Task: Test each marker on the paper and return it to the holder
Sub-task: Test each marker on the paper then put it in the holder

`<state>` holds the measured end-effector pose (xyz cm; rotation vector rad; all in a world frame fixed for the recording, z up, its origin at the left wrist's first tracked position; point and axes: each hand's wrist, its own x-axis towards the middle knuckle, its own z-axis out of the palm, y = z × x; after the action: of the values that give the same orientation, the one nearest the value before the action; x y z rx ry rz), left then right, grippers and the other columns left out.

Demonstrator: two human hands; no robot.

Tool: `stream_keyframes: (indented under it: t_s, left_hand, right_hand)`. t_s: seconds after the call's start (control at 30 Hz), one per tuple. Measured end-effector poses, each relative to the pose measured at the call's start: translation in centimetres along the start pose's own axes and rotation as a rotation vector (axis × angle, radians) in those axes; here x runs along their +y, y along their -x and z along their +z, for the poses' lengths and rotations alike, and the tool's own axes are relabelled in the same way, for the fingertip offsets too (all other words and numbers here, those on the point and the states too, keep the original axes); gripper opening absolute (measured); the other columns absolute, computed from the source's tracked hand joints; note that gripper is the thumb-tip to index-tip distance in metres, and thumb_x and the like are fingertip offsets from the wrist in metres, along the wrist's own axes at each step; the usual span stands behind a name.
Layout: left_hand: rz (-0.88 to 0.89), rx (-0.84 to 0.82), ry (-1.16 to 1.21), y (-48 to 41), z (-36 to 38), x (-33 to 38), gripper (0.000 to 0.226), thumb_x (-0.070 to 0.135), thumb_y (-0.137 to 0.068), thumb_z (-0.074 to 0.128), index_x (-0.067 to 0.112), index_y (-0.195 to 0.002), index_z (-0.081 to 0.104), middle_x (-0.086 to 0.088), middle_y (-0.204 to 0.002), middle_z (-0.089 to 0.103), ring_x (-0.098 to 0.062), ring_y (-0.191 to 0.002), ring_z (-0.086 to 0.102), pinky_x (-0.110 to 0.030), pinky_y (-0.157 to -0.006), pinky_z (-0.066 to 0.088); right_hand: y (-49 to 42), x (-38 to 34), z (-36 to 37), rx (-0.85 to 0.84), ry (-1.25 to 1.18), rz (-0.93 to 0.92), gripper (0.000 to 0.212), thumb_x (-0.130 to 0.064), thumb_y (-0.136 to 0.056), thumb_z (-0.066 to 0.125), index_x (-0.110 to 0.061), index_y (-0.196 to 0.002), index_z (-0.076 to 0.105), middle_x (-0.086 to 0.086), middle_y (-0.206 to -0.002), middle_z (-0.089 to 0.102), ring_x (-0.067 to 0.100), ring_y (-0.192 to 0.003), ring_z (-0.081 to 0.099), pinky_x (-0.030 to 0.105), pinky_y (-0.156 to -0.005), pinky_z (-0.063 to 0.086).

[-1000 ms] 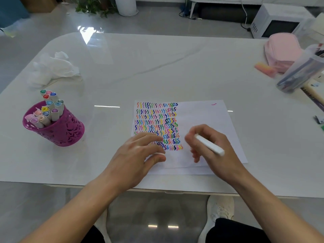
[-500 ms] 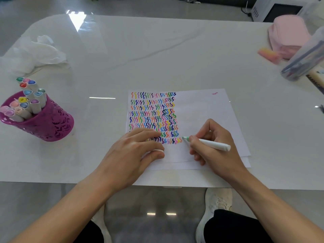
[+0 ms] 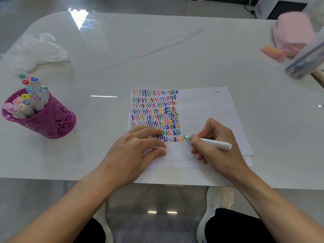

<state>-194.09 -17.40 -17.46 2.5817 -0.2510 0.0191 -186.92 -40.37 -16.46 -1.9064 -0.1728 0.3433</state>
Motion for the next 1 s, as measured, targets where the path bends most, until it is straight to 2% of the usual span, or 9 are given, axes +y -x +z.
stream_keyframes:
  t_s: [0.1, 0.33, 0.43, 0.53, 0.67, 0.73, 0.8, 0.87, 1.0]
  left_hand:
    - [-0.016, 0.001, 0.011, 0.0, -0.1, 0.2, 0.025, 0.048, -0.095, 0.056, 0.034, -0.098, 0.077, 0.018, -0.128, 0.063, -0.003, -0.12, 0.052, -0.011, -0.101, 0.034]
    - [-0.024, 0.018, 0.019, -0.1, -0.1, 0.3, 0.026, 0.049, -0.095, 0.055, 0.036, -0.099, 0.076, 0.021, -0.128, 0.062, -0.001, -0.12, 0.051, -0.019, -0.101, 0.04]
    - [-0.021, 0.019, 0.024, -0.1, -0.1, 0.3, 0.028, 0.051, -0.095, 0.054, 0.036, -0.1, 0.076, 0.02, -0.129, 0.061, -0.003, -0.121, 0.051, -0.024, -0.101, 0.044]
    - [-0.01, 0.03, 0.022, 0.0, -0.1, 0.4, 0.029, 0.051, -0.095, 0.053, 0.035, -0.102, 0.076, 0.019, -0.129, 0.061, -0.004, -0.122, 0.052, -0.027, -0.102, 0.044]
    - [-0.019, 0.101, 0.058, 0.1, -0.2, 0.7, 0.026, 0.049, -0.093, 0.059, 0.035, -0.106, 0.077, 0.019, -0.125, 0.061, -0.002, -0.123, 0.049, -0.018, -0.1, 0.041]
    - [-0.042, 0.167, 0.081, -0.1, -0.5, 1.2, 0.026, 0.049, -0.089, 0.063, 0.037, -0.107, 0.077, 0.018, -0.114, 0.061, -0.002, -0.114, 0.05, -0.009, -0.092, 0.038]
    - [-0.107, 0.247, 0.191, -0.3, -0.8, 1.8, 0.024, 0.043, -0.084, 0.071, 0.037, -0.106, 0.077, 0.017, -0.096, 0.062, -0.005, -0.096, 0.056, -0.009, -0.08, 0.04]
    - [-0.232, 0.284, 0.398, -0.5, -1.1, 2.4, 0.024, 0.038, -0.079, 0.077, 0.037, -0.103, 0.078, 0.014, -0.083, 0.065, -0.01, -0.08, 0.06, -0.018, -0.073, 0.046]
    - [-0.434, 0.251, 0.726, -0.8, -1.2, 2.9, 0.027, 0.03, -0.075, 0.081, 0.031, -0.101, 0.079, 0.01, -0.087, 0.077, -0.013, -0.085, 0.072, -0.033, -0.085, 0.058]
  right_hand:
    - [-0.1, 0.2, 0.0, 0.02, 0.035, -0.016, 0.026, -0.007, -0.088, 0.073, -0.008, -0.073, 0.051, 0.011, -0.061, 0.069, 0.021, -0.053, 0.067, 0.033, -0.05, 0.051]
    - [-0.1, 0.4, 0.1, 0.035, 0.057, -0.022, 0.028, -0.007, -0.085, 0.074, -0.008, -0.071, 0.05, 0.013, -0.061, 0.068, 0.017, -0.05, 0.067, 0.029, -0.051, 0.048]
    - [-0.2, 0.4, 0.0, 0.033, -0.037, -0.02, 0.03, -0.003, -0.089, 0.071, -0.011, -0.072, 0.048, 0.014, -0.06, 0.068, 0.021, -0.046, 0.059, 0.031, -0.049, 0.046]
    - [-0.3, 0.1, -0.4, 0.077, -0.208, -0.009, 0.027, 0.0, -0.093, 0.066, -0.012, -0.077, 0.048, 0.017, -0.061, 0.068, 0.023, -0.044, 0.051, 0.023, -0.044, 0.039]
    - [-0.3, -0.6, -0.4, 0.075, -0.296, -0.055, 0.016, -0.015, -0.086, 0.069, -0.018, -0.09, 0.055, 0.013, -0.065, 0.067, 0.02, -0.048, 0.054, 0.021, -0.044, 0.04]
    - [-0.2, -0.9, -0.3, 0.057, -0.3, -0.099, 0.015, -0.017, -0.082, 0.07, -0.018, -0.092, 0.06, 0.009, -0.068, 0.067, 0.017, -0.052, 0.057, 0.022, -0.046, 0.042]
    - [-0.1, -1.2, 0.0, 0.023, -0.297, -0.147, 0.011, -0.015, -0.081, 0.073, -0.017, -0.091, 0.067, 0.005, -0.07, 0.067, 0.017, -0.055, 0.057, 0.025, -0.048, 0.045]
    - [0.1, -1.6, 0.3, -0.001, -0.329, -0.165, 0.009, -0.013, -0.081, 0.072, -0.015, -0.09, 0.072, 0.002, -0.07, 0.067, 0.018, -0.057, 0.058, 0.027, -0.05, 0.046]
    - [0.2, -2.3, 0.6, -0.065, -0.437, -0.139, 0.011, -0.015, -0.086, 0.067, -0.02, -0.086, 0.077, 0.009, -0.071, 0.067, 0.022, -0.062, 0.06, 0.03, -0.054, 0.048]
